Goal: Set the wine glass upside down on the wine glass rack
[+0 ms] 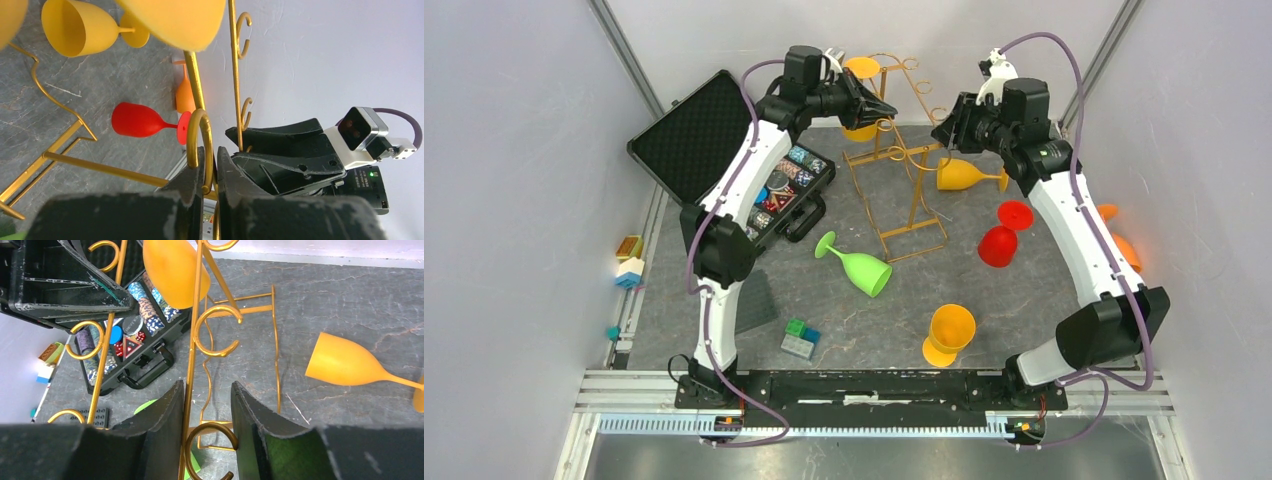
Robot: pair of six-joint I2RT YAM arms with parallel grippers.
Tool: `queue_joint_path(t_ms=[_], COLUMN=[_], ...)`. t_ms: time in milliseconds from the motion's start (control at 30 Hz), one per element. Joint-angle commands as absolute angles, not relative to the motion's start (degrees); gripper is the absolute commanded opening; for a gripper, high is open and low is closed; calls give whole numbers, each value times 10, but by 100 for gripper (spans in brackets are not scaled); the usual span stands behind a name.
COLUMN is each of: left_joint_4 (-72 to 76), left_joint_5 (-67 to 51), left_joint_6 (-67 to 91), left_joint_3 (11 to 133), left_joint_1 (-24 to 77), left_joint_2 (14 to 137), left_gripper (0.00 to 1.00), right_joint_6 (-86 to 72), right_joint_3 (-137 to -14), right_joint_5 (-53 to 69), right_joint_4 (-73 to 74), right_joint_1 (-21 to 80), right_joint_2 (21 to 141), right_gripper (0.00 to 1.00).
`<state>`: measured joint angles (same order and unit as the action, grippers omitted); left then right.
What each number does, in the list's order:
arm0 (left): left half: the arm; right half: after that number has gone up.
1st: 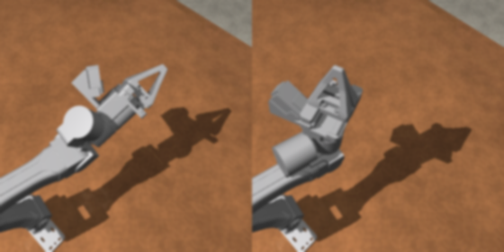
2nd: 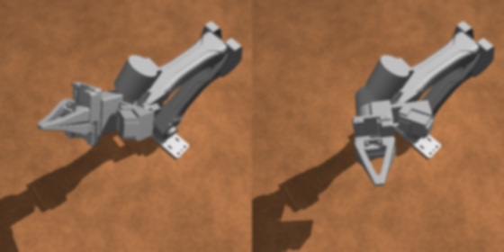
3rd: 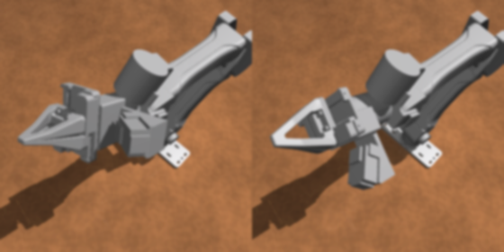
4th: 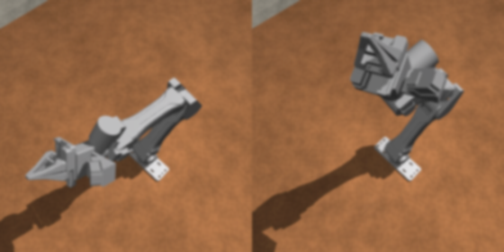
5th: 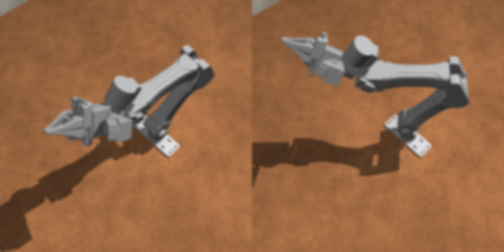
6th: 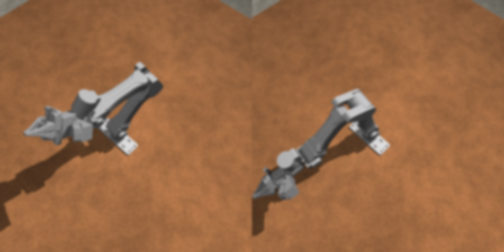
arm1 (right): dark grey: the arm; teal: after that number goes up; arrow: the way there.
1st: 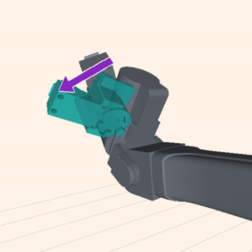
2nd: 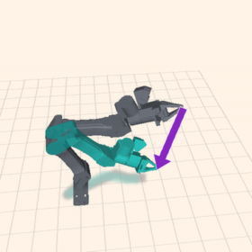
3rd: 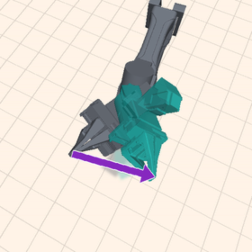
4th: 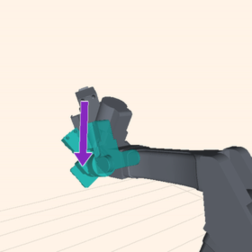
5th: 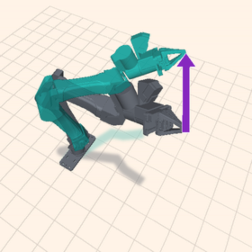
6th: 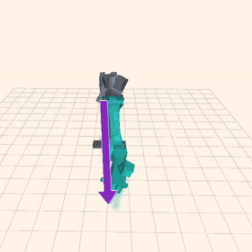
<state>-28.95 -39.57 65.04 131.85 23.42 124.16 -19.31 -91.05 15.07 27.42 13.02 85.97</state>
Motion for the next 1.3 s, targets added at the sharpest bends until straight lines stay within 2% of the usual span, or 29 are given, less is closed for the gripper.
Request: queue_joint_path(t_ms=[0,133,200,333,400,500,633,800,967,1267], left_joint_4=[-318,-308,-301,-288,-285,-284,-257,-215,-233,-369], left_joint_5=[-375,-374,-377,-385,-393,-402,-396,-388,-379,-284], left_joint_6=[550,551,554,554,551,550,542,537,501,349], left_joint_3=[1338,1361,1373,1375,1373,1354,1291,1199,1128,964], left_joint_1=[216,205,200,194,194,193,191,189,186,187], left_joint_2=[1266,1274,1277,1268,1262,1243,1192,1119,1049,893], left_gripper=[4,6,10,32,41,51,61,70,73,73], right_joint_6=[-197,-202,-204,-205,-204,-198,-191,-183,-171,-163], right_joint_3=[-897,-918,-930,-943,-949,-962,-977,-989,-1003,-1005], right_joint_5=[201,197,197,192,186,171,152,140,122,109], right_joint_4=[291,290,290,292,294,303,311,320,338,345], right_joint_1=[139,138,138,138,137,136,133,133,131,128], right_joint_2=[852,858,862,868,868,869,865,862,861,850], right_gripper=[5,7,9,15,23,45,68,88,98,98])
